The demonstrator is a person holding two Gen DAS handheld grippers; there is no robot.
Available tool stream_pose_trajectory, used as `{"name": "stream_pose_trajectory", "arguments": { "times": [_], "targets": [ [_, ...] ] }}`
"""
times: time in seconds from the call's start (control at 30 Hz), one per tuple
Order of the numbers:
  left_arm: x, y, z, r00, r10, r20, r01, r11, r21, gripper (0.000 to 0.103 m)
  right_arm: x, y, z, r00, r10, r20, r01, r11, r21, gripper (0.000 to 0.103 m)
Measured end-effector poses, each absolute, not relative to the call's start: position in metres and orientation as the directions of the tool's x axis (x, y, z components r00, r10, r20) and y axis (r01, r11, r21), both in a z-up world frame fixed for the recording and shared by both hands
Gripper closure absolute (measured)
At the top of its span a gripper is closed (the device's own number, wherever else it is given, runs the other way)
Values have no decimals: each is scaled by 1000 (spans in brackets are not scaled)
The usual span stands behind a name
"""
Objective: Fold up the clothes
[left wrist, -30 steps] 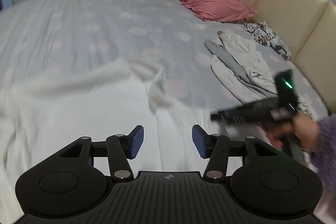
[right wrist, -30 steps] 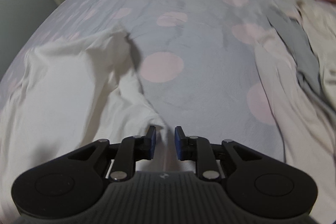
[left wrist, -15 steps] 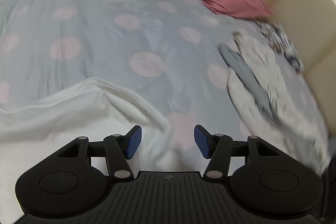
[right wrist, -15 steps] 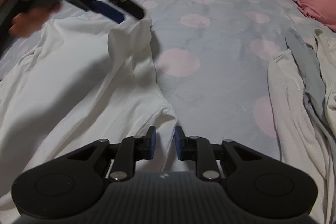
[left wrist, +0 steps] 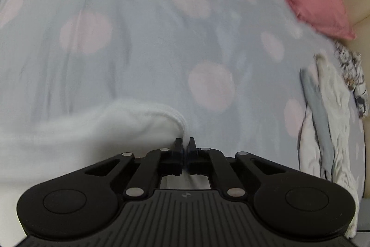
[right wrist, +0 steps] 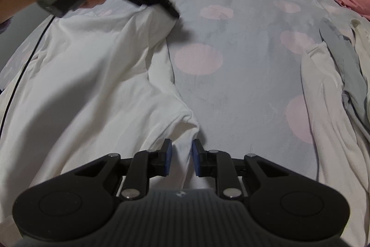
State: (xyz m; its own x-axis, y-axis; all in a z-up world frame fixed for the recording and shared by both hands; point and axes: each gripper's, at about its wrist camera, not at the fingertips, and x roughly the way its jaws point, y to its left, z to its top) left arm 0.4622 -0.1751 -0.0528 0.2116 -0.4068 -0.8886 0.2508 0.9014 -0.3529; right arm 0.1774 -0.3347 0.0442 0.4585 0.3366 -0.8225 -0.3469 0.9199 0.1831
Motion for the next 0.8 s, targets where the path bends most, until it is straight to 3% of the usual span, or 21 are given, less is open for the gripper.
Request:
{"name": "stream_pose_trajectory", "arguments": {
  "times": [0.2,0.27,0.4,0.43,0.5,0.57,0.8],
  "targets": [
    [472,-157,-67,290,-463,-838,241,882,-405,102,186,-343,38,463,283,-840,-276,947,166,93],
    [472,-150,-75,300,-469,-830,216,881,-420,102,189,-352,36,465,274,-842,-216,957,192,103],
    [474,-148,-82,305,-476,-825,204,879,-432,101,194,-366,37,496,200,-845,-151,978,142,103],
    [475,-148,-79,309,-477,-823,207,878,-431,99,195,-370,38,495,199,-846,-132,979,153,103],
    [474,-143,-70,321,-464,-825,208,885,-417,68,195,-374,41,501,196,-843,-114,981,159,103],
    [467,-137,-59,343,-466,-816,224,884,-410,56,194,-374,45,512,185,-839,-117,982,145,99],
    [405,-118,-14,395,-401,-826,345,899,-272,56,179,-357,67,523,246,-816,-193,967,168,98]
  ]
}}
